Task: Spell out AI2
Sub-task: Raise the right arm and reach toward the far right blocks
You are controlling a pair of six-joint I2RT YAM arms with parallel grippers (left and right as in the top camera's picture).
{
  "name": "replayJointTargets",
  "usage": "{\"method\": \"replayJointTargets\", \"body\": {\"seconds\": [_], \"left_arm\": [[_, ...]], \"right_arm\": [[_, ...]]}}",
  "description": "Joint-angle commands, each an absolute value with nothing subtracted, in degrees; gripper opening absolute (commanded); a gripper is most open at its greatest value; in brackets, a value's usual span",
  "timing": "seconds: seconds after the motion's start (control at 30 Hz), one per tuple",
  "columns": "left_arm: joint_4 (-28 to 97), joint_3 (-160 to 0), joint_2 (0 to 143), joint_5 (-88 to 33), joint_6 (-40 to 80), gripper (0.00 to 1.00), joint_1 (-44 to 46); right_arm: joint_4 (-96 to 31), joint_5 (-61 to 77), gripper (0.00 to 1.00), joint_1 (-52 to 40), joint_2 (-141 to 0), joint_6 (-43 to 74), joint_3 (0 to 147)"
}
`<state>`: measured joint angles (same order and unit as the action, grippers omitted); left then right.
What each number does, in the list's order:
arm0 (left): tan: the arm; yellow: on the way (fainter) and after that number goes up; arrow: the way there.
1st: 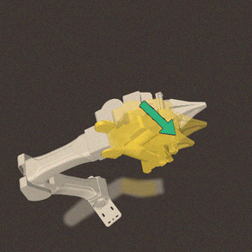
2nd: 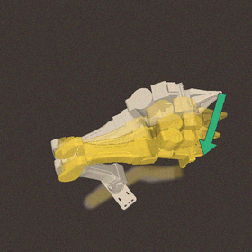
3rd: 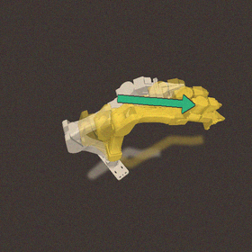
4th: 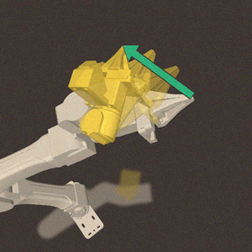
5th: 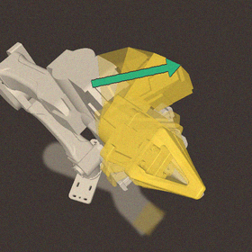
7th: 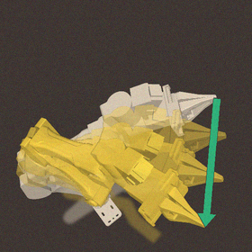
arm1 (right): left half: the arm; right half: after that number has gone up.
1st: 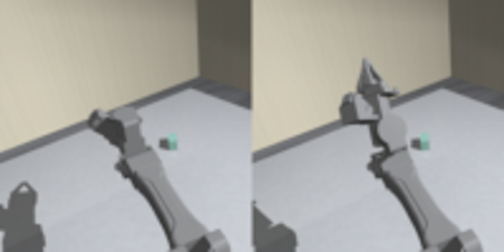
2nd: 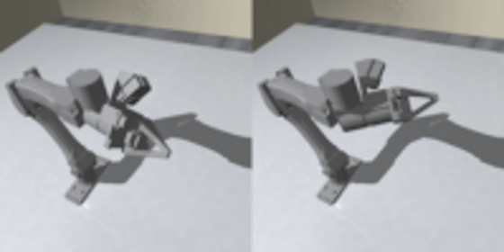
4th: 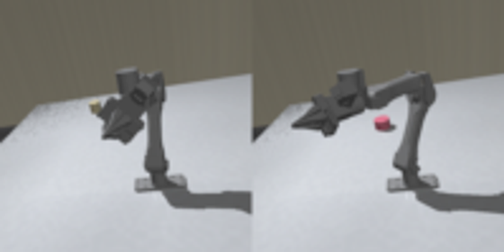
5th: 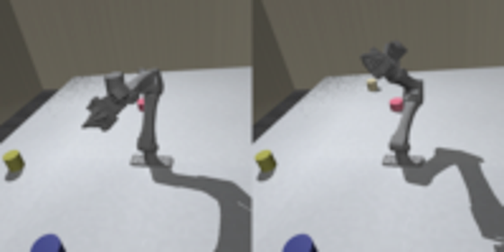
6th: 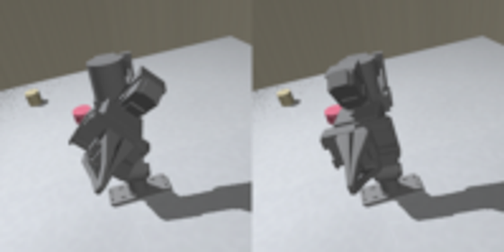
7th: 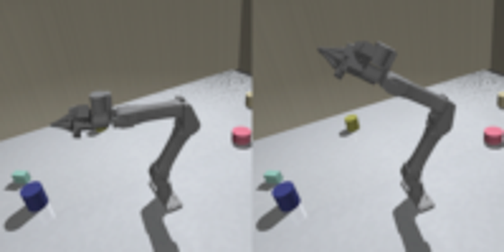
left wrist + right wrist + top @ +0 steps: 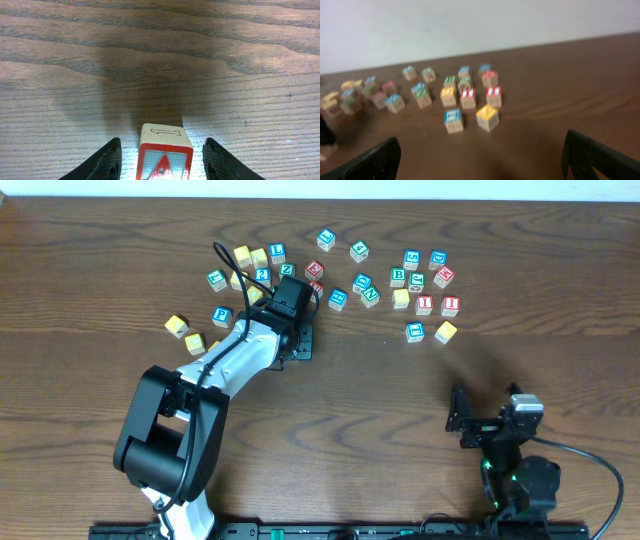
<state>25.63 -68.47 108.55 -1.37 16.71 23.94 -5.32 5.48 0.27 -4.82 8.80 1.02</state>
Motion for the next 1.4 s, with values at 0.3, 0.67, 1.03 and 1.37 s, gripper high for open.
{"method": "replayJointTargets", "body": {"seconds": [0.3,0.67,1.03,1.37], "left_arm": [[26.46,-68.16,108.86,-0.84,16.53,0.50,23.79],[26.55,-68.16,108.75,-0.84,16.53,0.51,23.79],[26.68,-68.16,108.62,-0.84,16.53,0.51,23.79],[26.68,-68.16,108.57,-0.84,16.53,0.51,23.79]], "right_arm": [[-20.88,8.10,0.99,-0.30,-29.54,8.21,30.26],[-65.54,8.10,0.99,-0.32,-76.25,1.10,90.00],[-55.27,8.32,0.99,-0.43,-96.14,-1.37,104.57],[-54.96,5.82,0.77,-0.36,-106.63,5.04,104.57]]}}
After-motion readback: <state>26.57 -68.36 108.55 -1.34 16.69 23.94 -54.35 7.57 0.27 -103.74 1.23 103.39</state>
